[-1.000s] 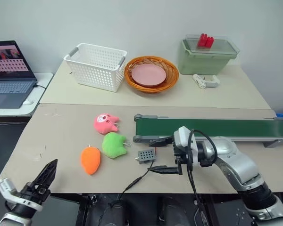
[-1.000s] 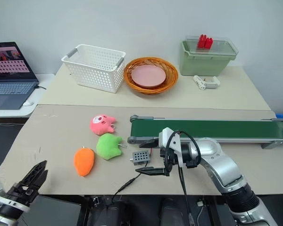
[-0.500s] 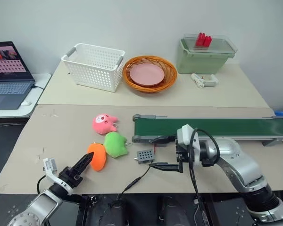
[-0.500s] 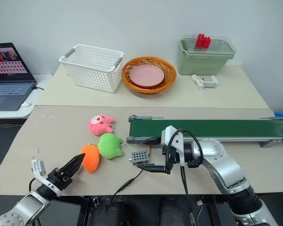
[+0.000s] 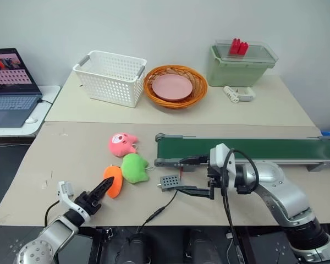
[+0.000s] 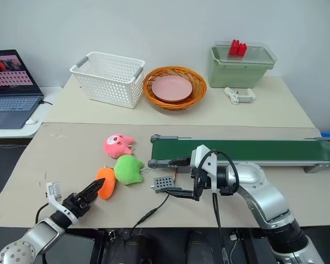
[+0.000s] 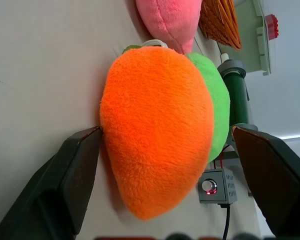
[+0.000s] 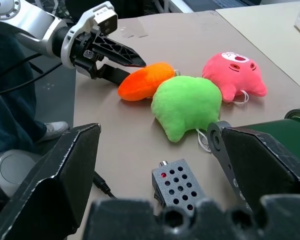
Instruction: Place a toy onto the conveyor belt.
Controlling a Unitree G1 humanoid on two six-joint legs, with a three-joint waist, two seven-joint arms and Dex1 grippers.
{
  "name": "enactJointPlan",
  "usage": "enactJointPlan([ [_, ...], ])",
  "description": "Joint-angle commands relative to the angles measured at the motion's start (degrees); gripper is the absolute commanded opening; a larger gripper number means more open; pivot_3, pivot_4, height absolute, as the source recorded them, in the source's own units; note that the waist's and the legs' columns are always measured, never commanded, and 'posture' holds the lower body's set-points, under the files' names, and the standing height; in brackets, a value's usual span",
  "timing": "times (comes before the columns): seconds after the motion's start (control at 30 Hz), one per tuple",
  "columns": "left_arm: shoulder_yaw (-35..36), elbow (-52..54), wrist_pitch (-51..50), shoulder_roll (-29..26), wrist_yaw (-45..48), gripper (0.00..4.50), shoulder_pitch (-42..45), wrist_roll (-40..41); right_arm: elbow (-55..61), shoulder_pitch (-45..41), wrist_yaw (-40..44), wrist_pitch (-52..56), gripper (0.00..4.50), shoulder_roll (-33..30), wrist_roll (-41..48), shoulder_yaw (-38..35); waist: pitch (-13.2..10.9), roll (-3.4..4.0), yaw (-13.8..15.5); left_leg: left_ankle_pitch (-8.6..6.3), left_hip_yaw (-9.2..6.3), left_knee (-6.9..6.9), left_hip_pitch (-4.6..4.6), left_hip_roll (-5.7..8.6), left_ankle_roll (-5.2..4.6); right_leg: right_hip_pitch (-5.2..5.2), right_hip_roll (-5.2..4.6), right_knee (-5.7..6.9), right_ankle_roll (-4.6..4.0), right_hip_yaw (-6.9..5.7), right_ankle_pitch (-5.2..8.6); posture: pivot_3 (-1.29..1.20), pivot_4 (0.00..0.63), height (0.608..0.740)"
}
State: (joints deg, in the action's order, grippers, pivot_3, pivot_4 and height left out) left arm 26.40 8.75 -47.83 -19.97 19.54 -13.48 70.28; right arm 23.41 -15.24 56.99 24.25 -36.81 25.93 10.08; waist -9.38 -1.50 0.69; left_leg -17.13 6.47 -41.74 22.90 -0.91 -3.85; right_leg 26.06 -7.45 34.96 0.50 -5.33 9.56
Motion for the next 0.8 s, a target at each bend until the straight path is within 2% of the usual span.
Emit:
enactJointPlan([
  [0.03,0.23,-1.11,0.07,-0.27,0.33,4.44,-0.27,-1.37,2.13,-0.45,-0.37,-0.5,4.5,-0.25,0.47,-1.71,0.01,0.02,-0.02,-0.01,0.0,0.0,-0.01,0.0,-0.01,0.0,0.0,0.0,0.0,0.0,0.0,0.0,0.15,0.74],
  [0.27,-1.42,-1.77,0.76,0.97,0.58,4.44,0.57,-3.82,1.96,-0.54,-0.83,-0.65,4.5,-0.28,0.4,-2.03,0.09,0.18,0.17,-0.03,0.0,0.01,-0.03,0.0,-0.05,-0.02,0.0,0.01,0.0,0.0,0.0,0.0,0.15,0.74],
  [0.3,-1.31,-1.78,0.92,1.18,0.81,3.92,0.61,-3.87,1.94,-0.56,-0.89,-0.67,4.5,-0.31,0.39,-2.07,0.1,0.2,0.18,-0.03,-0.01,0.01,-0.03,0.0,-0.05,-0.02,0.0,0.01,0.0,0.0,0.0,0.0,0.15,0.74],
  [0.33,-1.14,-1.82,1.03,1.44,0.98,3.77,0.67,-3.86,1.93,-0.57,-0.97,-0.69,4.5,-0.35,0.4,-2.17,0.1,0.2,0.14,-0.03,-0.01,0.01,-0.03,0.0,-0.05,-0.02,0.0,0.0,0.0,0.0,0.0,0.0,0.15,0.74],
  [0.5,-0.9,-2.59,1.38,1.6,2.02,1.81,1.04,-4.78,1.89,-0.67,-1.27,-0.64,4.5,-0.3,0.43,-2.4,0.1,0.19,0.04,-0.05,0.0,0.01,0.02,0.0,-0.08,0.01,0.0,-0.02,0.01,-0.01,0.0,0.0,0.15,0.74],
  [0.67,-0.85,-3.1,1.39,1.67,2.88,0.18,1.27,-5.57,1.84,-0.74,-1.42,-0.59,4.5,-0.26,0.47,-2.58,0.1,0.19,0.03,-0.05,0.0,0.01,0.01,-0.01,-0.09,0.01,0.0,-0.01,0.0,-0.01,0.0,0.0,0.15,0.74],
  [0.8,-0.81,-2.77,3.33,1.49,3.52,0.09,1.57,-7.62,1.48,-0.85,-1.44,-0.71,4.5,-0.18,0.28,-2.45,0.1,0.2,0.05,-0.06,-0.01,0.02,0.0,-0.01,-0.1,0.01,0.0,-0.01,0.0,-0.01,0.0,0.0,0.15,0.74],
])
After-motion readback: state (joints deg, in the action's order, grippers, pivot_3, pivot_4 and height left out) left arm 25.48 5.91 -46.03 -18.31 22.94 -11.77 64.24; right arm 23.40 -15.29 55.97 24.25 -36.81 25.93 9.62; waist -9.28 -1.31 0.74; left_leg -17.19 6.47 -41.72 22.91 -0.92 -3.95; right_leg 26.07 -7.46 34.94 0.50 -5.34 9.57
